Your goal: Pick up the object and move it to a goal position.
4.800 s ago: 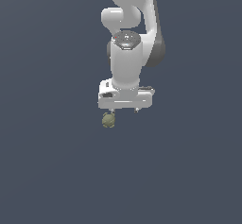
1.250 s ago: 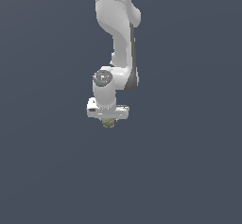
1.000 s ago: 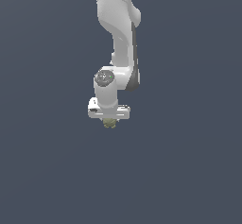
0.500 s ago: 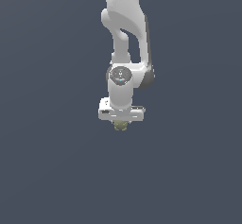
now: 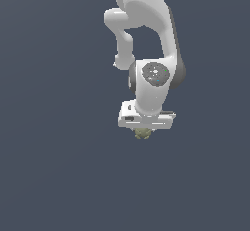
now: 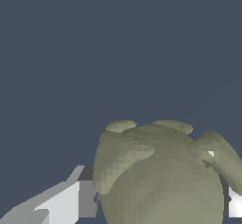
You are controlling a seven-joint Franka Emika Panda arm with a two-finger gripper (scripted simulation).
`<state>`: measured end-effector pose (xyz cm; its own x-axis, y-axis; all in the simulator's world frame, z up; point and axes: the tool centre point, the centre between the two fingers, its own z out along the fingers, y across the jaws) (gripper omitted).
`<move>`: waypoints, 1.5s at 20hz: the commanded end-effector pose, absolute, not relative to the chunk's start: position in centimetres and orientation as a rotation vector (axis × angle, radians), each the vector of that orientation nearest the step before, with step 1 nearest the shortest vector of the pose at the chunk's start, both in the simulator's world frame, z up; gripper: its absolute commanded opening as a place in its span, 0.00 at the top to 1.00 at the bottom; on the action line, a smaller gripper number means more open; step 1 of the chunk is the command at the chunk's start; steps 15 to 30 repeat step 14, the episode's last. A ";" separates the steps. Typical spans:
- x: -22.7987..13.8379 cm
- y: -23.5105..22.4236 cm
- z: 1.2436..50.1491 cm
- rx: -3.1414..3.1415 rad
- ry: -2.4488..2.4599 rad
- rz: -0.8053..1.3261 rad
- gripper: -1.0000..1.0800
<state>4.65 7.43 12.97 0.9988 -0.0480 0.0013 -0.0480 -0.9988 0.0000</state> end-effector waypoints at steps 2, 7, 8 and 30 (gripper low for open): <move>5.8 9.1 14.1 3.140 -0.078 0.001 1.00; 6.8 10.5 15.0 3.141 -0.078 0.000 1.00; 6.9 10.7 15.1 3.141 -0.078 0.000 1.00; 7.3 11.1 15.3 3.141 -0.078 0.000 1.00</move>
